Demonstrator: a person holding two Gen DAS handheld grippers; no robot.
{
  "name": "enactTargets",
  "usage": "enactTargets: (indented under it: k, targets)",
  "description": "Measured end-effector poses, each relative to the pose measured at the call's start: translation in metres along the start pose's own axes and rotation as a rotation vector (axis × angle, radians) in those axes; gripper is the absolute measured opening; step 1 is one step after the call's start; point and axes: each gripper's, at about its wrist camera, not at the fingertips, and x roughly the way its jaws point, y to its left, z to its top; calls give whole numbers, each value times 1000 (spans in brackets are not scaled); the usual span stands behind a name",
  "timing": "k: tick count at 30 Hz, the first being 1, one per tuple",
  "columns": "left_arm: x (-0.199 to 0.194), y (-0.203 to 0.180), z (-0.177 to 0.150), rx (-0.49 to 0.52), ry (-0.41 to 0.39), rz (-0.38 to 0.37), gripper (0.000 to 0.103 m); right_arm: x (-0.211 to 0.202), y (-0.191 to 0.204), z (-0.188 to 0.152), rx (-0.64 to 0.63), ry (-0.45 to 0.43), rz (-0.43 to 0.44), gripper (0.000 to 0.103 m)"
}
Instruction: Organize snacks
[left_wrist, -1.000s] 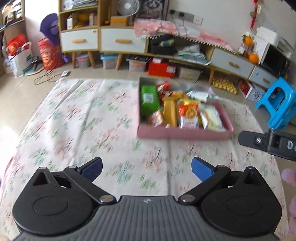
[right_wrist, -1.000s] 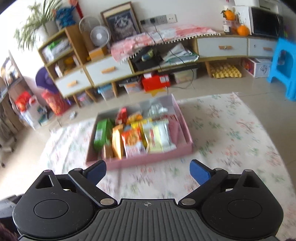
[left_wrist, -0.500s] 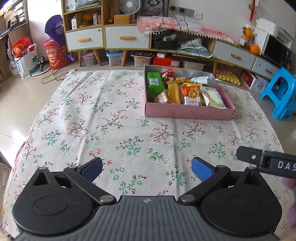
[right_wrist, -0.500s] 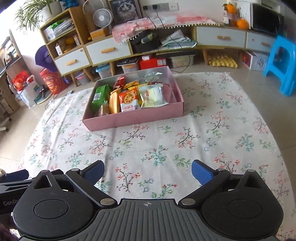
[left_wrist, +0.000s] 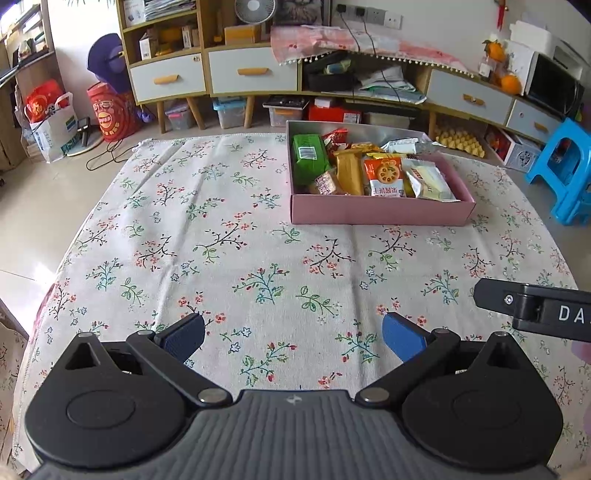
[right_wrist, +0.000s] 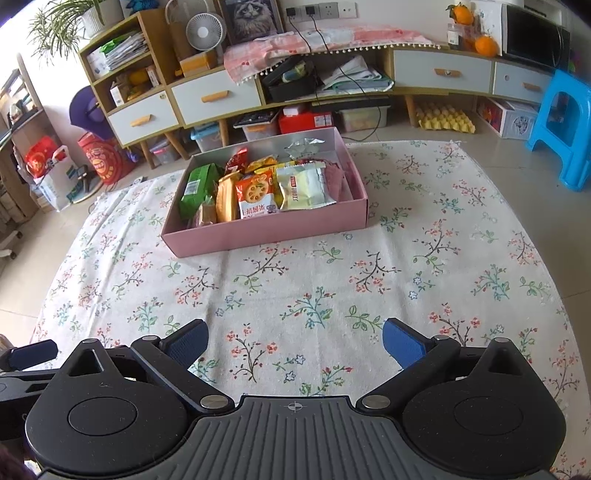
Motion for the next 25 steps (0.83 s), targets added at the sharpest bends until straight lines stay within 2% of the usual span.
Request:
enactTargets:
  k: [25]
  targets:
    - [-2, -2, 1, 7, -4, 0, 103, -3, 2, 2, -8, -13, -5, 102]
